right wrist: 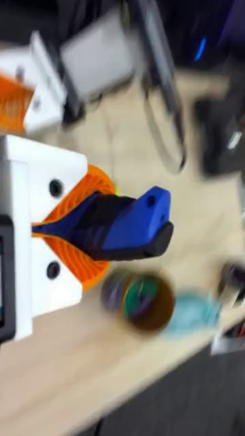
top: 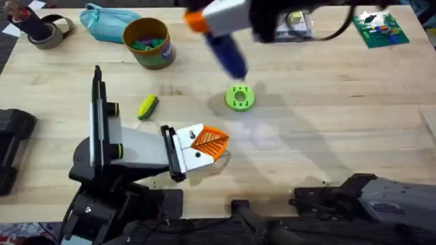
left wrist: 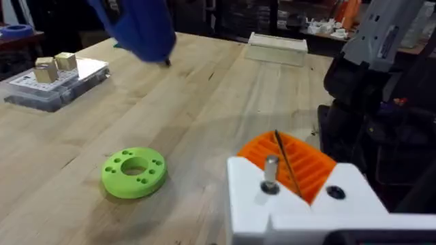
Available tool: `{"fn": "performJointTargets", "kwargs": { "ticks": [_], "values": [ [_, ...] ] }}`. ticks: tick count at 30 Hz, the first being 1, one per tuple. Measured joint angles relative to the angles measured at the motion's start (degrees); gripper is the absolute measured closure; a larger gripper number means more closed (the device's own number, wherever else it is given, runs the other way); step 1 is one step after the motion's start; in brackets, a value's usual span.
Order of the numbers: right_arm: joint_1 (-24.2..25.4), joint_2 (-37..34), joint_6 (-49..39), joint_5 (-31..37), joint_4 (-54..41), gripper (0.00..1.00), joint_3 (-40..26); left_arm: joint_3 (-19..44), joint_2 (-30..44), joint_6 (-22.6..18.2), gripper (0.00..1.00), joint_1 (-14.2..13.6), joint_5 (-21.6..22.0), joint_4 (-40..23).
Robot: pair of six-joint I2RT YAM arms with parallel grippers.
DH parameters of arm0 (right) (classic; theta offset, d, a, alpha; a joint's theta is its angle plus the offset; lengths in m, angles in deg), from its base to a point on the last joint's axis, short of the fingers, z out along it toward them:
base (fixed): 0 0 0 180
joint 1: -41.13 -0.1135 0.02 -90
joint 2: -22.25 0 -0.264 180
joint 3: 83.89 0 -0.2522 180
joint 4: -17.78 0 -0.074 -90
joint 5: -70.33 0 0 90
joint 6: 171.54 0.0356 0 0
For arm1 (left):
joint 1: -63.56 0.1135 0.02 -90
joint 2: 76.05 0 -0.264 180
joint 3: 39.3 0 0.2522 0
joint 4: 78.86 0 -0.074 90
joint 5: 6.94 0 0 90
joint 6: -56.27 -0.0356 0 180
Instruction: Pick up the gripper from the table and insert it into the empty holder that is missing its gripper. Then pick up a screw, insert it into the mounting hole, and use the screwdriver to tighten it. Finally, clean up the table by picking up the vegetable and placing it into the bucket.
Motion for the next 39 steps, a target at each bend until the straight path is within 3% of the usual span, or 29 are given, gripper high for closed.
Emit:
{"fn": "performJointTargets", "kwargs": {
  "ticks": [4, 9, 19, 29, 39],
  "values": [
    [1.67, 0.21, -6.22, 11.1, -5.59, 0.963, -4.51, 0.0, 0.01, 0.01, 0.988, 0.0, 0.0, 0.0],
    [3.26, 0.23, -9.3, 18.98, -11.46, 0.964, -5.3, 0.0, 0.02, 0.01, 0.988, 0.0, -0.02, 0.02],
    [8.3, -2.97, -19.9, 22.48, -18.57, 0.962, -5.33, -0.01, 0.01, 0.01, 0.988, 0.0, -0.01, 0.01],
    [13.59, -13.65, -28.15, 30.61, -22.29, 0.962, -5.36, -0.01, 0.01, 0.01, 0.988, 0.0, 0.0, 0.0],
    [17.78, -23.45, -31.69, 32.32, -23.55, 0.964, -5.36, 0.0, 0.0, 0.01, 0.988, 0.0, 0.0, 0.0]
  ]
}}
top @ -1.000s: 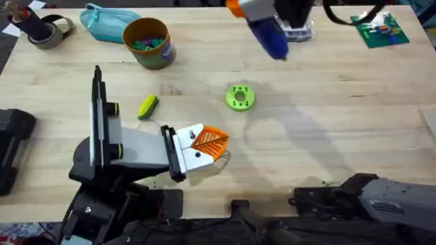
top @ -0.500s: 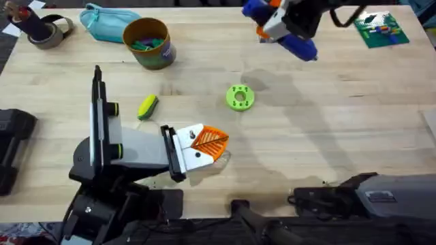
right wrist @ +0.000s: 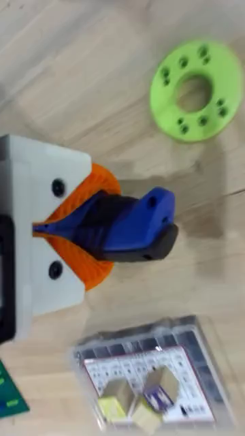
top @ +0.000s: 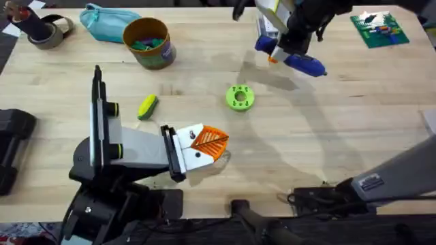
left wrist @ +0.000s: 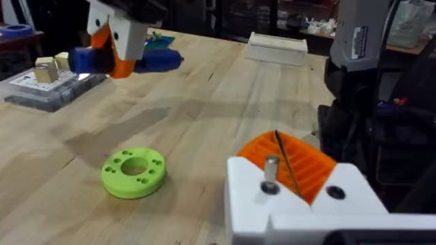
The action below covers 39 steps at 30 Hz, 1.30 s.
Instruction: Pick up the gripper from the table and insert it into the empty holder that is missing its gripper. Then pick up a screw, insert it into the mounting hole, and use the screwdriver to tighten it. Finally, clean up the table by picking up the vegetable and placing it into the bucket.
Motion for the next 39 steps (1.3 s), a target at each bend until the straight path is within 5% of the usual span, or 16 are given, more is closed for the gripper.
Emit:
{"fn": "performJointTargets", "kwargs": {
  "ticks": [14, 39],
  "values": [
    [7.95, -9.11, -2.24, 0.36, 2.08, 0.965, 0.0, -0.01, 0.01, -0.01, 0.988, 0.0, 0.0, 0.01],
    [6.69, -15.79, -4.19, 0.98, 4.02, 0.968, -0.13, -0.01, 0.0, 0.0, 0.994, 0.0, 0.78, 0.16]
  ]
}}
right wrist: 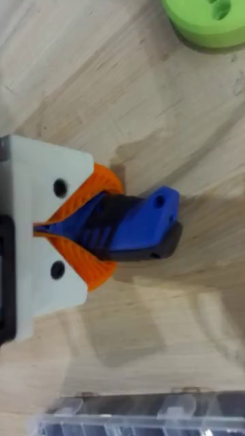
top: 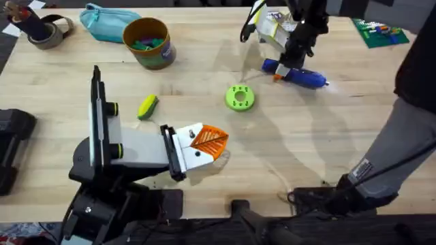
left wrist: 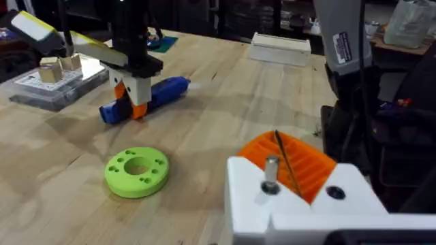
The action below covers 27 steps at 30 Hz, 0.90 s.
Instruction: Pick up the gripper from the table and insert it into the empty holder that is missing its gripper. Then pick up a screw, insert it into the mounting hole, and use the screwdriver to tighten it. Finally, clean up the table by picking up the vegetable and placing it into the bucket.
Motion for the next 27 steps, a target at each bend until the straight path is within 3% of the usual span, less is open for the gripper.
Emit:
{"fn": "performJointTargets", "kwargs": {
  "ticks": [4, 8, 9, 12, 14, 15, 17, 18, 20, 27],
  "values": [
    [0.0, 0.01, 0.0, 0.0, -0.41, 0.968, -0.03, 0.01, 0.0, -0.02, 0.994, 0.0, 2.28, 0.24],
    [0.0, 0.01, 0.08, 0.08, -0.9, 0.932, -0.07, -0.01, -0.01, -0.02, 0.994, 0.0, 7.56, 0.77],
    [0.0, 0.02, 0.15, 0.15, -1.02, 0.854, -0.11, 0.0, 0.0, -0.02, 0.994, 0.0, 8.61, 0.87],
    [0.0, 0.25, 0.0, 0.27, -1.35, 0.421, -0.21, 0.01, 0.0, -0.28, 0.928, 0.0, 10.66, 1.07],
    [-0.01, 0.26, -0.03, 0.39, -1.13, 0.132, -0.4, 0.0, 0.0, -0.27, 0.649, 0.0, 11.43, 1.08],
    [-0.02, 0.39, -0.15, 0.39, -1.27, 0.041, -0.47, 0.01, 0.0, -0.27, 0.487, 0.0, 11.66, 1.09],
    [-0.11, 1.0, -0.22, 0.42, -2.03, 0.009, -0.48, 0.01, 0.0, -0.27, 0.165, 0.0, 11.94, 1.1],
    [-0.21, 1.57, -0.22, 0.42, -2.42, 0.007, -0.48, 0.01, -0.01, -0.26, 0.062, 0.0, 12.05, 1.1],
    [-0.6, 3.4, -0.21, 0.44, -3.05, 0.007, -0.48, 0.01, 0.0, -0.23, 0.018, 0.0, 12.34, 1.13],
    [-3.65, 15.5, -0.22, 0.42, -7.44, 0.005, -0.53, -0.02, 0.0, -0.19, 0.014, 0.0, 13.56, 1.89]
  ]
}}
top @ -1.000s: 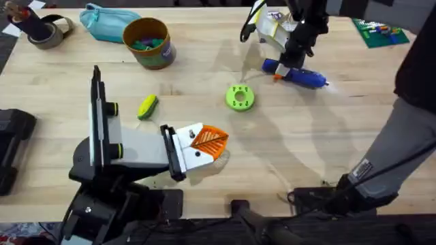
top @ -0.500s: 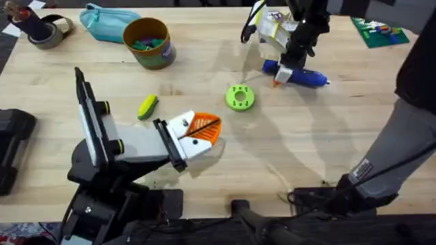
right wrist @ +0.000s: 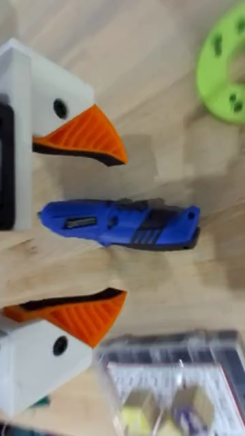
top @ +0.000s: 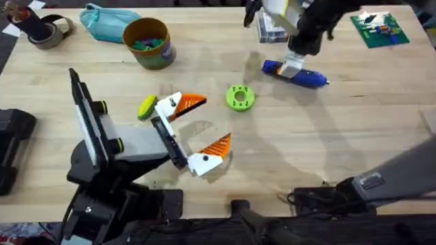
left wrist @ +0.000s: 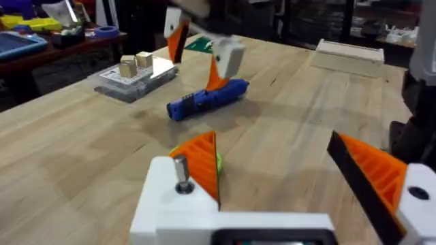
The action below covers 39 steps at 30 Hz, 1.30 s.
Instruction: Pick up the gripper from the table and insert it into the empty holder that is missing its gripper. Then pick up a screw, insert it into the mounting hole, and use the screwdriver to tighten it. Finally, clean up the table by picking up the vegetable and placing it into the bucket.
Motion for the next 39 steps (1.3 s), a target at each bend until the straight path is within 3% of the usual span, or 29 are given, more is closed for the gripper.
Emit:
{"fn": "performJointTargets", "kwargs": {
  "ticks": [6, 10, 15, 21, 27, 33, 39],
  "values": [
    [-3.21, 10.07, 0.09, -2.07, -4.32, 0.005, -0.03, 0.04, 0.01, 3.48, 0.014, 0.18, 3.83, 7.68],
    [-3.83, 15.71, 2.14, -7.05, -5.09, 0.005, -0.03, 1.12, 0.04, 6.41, 0.015, 1.88, 6.54, 6.3],
    [-3.81, 21.21, 6.32, -13.63, -5.97, 0.005, -0.03, 10.94, 3.0, 7.35, 0.014, 5.68, 9.58, -4.66],
    [-3.81, 25.67, 10.38, -19.67, -6.42, 0.004, -0.03, 26.58, 13.23, 3.93, 0.014, 11.63, 13.25, -24.87],
    [-3.81, 28.65, 11.58, -21.58, -10.22, 0.004, -0.03, 39.3, 25.4, 0.4, 0.014, 16.9, 20.53, -40.91],
    [-3.81, 29.04, 12.14, -22.47, -11.76, 0.004, 0.49, 43.07, 35.36, -2.61, 0.014, 19.62, 25.07, -45.47],
    [-3.81, 30.36, 12.35, -22.71, -11.23, 0.004, 8.65, 43.09, 47.32, -3.5, 0.014, 21.46, 27.82, -45.56]
  ]
}}
